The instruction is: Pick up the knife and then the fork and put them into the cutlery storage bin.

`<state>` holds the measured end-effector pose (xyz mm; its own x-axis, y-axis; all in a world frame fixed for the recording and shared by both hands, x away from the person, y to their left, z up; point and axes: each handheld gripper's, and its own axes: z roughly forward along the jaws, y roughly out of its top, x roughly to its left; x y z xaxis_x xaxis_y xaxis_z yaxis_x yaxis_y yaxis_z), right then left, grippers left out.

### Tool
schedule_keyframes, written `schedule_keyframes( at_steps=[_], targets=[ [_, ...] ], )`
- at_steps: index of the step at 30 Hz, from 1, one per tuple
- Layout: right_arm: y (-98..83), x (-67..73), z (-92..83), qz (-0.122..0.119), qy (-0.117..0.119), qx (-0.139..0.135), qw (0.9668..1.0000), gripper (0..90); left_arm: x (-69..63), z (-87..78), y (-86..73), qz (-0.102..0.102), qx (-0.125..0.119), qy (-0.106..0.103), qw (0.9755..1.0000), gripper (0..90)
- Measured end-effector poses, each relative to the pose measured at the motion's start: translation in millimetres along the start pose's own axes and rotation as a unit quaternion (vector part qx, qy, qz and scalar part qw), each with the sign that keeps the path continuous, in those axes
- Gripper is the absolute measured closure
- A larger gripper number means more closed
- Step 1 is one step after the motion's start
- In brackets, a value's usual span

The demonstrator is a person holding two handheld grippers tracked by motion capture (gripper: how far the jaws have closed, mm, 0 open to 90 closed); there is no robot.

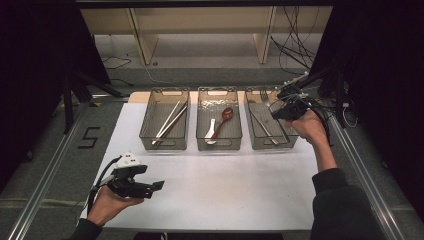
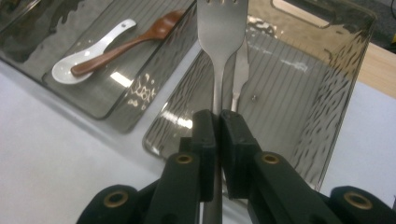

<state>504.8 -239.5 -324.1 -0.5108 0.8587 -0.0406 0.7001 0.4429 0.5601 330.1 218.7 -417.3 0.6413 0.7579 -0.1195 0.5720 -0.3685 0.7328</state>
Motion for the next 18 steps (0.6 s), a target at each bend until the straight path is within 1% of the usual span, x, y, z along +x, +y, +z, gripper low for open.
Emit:
schedule_keyframes(
  at_steps=[9,12,18],
  targets=[
    [17.3,-7.2,7.9,0.014,-0.01,-0.006,0.9998,85.2,0.2,-0.2,0.0,0.001,0.0,0.0,1.0,15.7],
    [19.7,-9.9,12.1,0.023,-0.017,-0.008,0.9996,85.2,0.0,-0.1,0.0,0.0,0.0,-0.001,1.0,15.7],
    [21.7,-14.8,18.4,0.03,-0.019,-0.005,0.9994,85.2,-0.2,0.1,0.1,0.0,-0.001,-0.002,1.0,15.7]
  ],
)
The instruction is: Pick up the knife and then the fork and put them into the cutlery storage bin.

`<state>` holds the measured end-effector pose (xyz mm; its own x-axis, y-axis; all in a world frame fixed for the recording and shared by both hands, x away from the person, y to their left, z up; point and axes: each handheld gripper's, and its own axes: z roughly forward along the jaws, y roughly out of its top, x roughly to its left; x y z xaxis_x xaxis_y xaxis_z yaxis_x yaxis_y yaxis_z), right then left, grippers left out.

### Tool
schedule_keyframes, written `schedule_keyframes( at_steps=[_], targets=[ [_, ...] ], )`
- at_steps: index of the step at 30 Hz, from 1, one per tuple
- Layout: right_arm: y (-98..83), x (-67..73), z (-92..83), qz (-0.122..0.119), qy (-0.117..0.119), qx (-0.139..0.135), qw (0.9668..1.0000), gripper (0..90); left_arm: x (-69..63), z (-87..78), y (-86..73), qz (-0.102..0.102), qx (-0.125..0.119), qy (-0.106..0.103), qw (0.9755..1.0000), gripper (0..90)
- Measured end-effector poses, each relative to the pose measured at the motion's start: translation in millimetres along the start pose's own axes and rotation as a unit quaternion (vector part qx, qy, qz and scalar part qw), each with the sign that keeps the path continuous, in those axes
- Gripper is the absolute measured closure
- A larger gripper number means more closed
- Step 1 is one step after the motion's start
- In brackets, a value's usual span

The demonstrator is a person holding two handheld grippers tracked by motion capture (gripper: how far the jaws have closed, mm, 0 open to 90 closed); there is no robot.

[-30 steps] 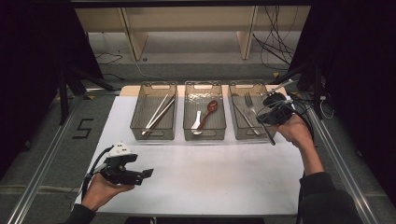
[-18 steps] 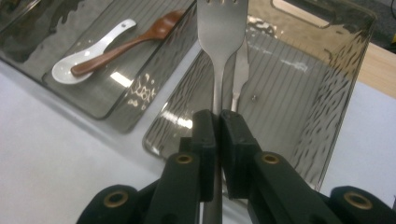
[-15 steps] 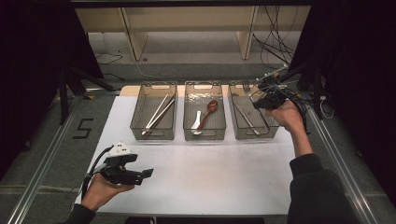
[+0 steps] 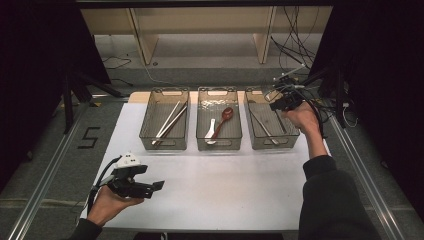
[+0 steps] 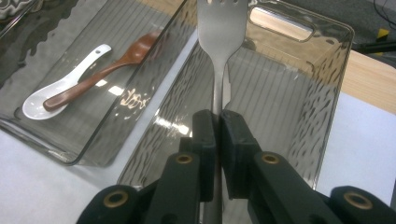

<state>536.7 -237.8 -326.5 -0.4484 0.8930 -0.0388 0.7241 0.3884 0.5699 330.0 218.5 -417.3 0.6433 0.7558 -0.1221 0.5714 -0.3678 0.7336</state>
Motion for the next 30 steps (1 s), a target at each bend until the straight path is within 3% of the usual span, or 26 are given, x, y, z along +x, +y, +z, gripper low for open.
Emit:
schedule_keyframes(
  at_steps=[30],
  targets=[
    [-1.7,-6.6,31.2,0.027,-0.025,0.0,0.9993,85.1,-0.6,-0.4,0.0,0.0,-0.002,-0.002,1.0,15.8]
  ],
)
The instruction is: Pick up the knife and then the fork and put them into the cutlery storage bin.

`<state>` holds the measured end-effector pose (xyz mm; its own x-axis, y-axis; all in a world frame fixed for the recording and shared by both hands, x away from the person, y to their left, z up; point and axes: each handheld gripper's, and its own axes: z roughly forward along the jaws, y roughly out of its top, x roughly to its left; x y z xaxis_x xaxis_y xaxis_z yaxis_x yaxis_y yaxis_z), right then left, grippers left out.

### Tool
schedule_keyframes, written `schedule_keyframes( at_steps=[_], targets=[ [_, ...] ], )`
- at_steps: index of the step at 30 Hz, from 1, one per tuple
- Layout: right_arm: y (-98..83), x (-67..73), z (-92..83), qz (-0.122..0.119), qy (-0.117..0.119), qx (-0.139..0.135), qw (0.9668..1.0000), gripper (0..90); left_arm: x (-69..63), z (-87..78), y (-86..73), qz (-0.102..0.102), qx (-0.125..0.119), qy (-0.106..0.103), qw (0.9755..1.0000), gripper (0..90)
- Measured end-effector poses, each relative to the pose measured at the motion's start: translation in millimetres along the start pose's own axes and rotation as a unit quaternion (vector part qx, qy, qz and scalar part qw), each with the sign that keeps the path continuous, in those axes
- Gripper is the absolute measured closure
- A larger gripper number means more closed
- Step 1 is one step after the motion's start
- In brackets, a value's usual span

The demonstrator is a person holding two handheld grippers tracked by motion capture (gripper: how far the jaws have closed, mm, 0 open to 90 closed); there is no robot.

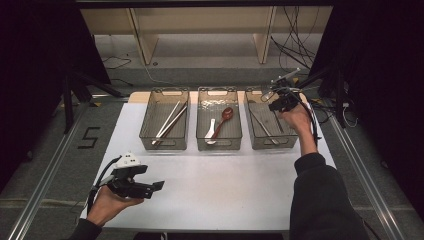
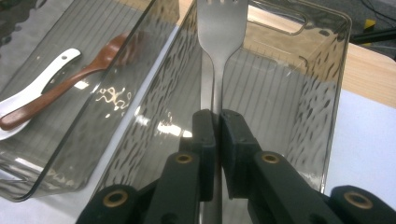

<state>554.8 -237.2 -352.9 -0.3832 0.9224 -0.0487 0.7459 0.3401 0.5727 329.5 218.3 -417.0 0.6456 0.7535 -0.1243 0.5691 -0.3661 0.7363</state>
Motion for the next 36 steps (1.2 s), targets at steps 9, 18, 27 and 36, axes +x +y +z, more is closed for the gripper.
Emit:
schedule_keyframes(
  at_steps=[9,18,27,36],
  targets=[
    [-6.7,-1.7,7.5,0.005,0.003,0.01,0.9999,84.8,0.1,0.3,0.0,0.001,0.002,0.0,1.0,15.8],
    [-12.5,-1.0,14.6,0.012,0.01,0.027,0.9995,79.3,0.2,0.4,0.0,0.001,0.002,0.001,1.0,15.7],
    [-15.3,6.3,1.5,-0.005,0.038,0.016,0.9991,64.2,0.2,0.0,0.0,0.0,0.001,0.0,1.0,15.7],
    [-35.3,24.1,-14.9,-0.006,0.083,-0.015,0.9964,45.4,0.7,-0.8,0.4,-0.002,-0.005,0.0,1.0,15.7]
  ],
)
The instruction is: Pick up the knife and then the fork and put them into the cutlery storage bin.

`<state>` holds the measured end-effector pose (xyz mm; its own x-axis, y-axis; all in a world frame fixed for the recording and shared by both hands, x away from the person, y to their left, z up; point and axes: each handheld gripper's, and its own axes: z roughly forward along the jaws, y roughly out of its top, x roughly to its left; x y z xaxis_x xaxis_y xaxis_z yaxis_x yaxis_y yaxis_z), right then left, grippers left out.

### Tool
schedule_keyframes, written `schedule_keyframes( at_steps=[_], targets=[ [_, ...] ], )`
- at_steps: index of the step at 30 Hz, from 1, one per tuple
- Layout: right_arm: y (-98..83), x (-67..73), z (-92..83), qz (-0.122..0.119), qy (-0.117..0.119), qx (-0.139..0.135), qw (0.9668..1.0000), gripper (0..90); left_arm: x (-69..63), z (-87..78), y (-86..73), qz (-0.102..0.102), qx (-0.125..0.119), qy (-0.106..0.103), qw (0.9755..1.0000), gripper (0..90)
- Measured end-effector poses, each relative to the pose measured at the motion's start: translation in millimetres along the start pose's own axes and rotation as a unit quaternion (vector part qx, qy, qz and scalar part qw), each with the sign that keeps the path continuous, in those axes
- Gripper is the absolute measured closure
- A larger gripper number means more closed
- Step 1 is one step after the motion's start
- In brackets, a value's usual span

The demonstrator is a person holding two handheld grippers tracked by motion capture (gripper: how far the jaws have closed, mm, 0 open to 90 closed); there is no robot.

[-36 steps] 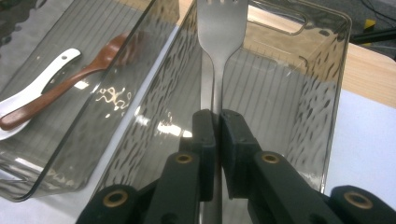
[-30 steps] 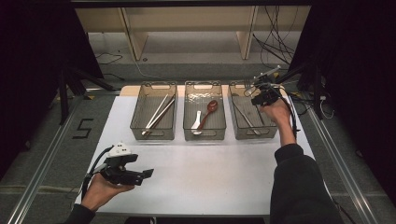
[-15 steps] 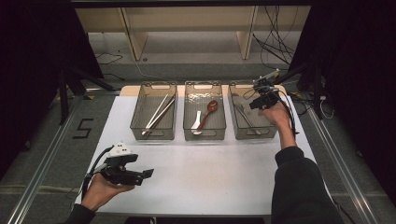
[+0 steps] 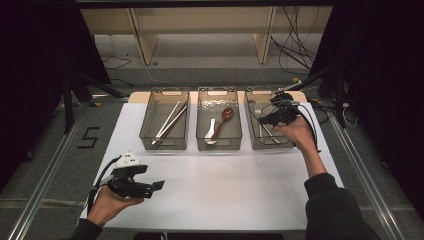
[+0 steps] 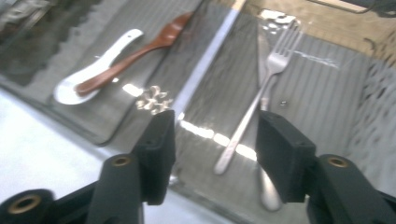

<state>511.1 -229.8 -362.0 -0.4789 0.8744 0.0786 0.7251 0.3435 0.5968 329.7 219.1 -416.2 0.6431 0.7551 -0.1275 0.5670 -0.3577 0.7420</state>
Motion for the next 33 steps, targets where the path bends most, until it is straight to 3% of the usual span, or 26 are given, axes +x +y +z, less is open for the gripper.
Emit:
schedule_keyframes(
  at_steps=[5,14,22,33],
  targets=[
    [-19.0,14.8,-11.0,-0.009,0.023,-0.022,0.9995,40.9,0.5,0.4,-0.2,-0.002,0.0,-0.002,1.0,15.7],
    [-59.4,35.8,-21.7,-0.003,0.064,-0.061,0.9961,36.1,-0.5,1.6,0.0,-0.003,-0.002,-0.006,1.0,15.7],
    [-76.3,48.3,-29.9,-0.012,0.074,-0.091,0.993,34.8,0.1,1.4,1.4,-0.004,-0.004,-0.007,1.0,15.7],
    [-101.8,58.3,-34.4,-0.021,0.096,-0.103,0.9898,30.8,-0.5,1.8,2.3,-0.004,-0.011,-0.012,0.9999,15.7]
  ],
)
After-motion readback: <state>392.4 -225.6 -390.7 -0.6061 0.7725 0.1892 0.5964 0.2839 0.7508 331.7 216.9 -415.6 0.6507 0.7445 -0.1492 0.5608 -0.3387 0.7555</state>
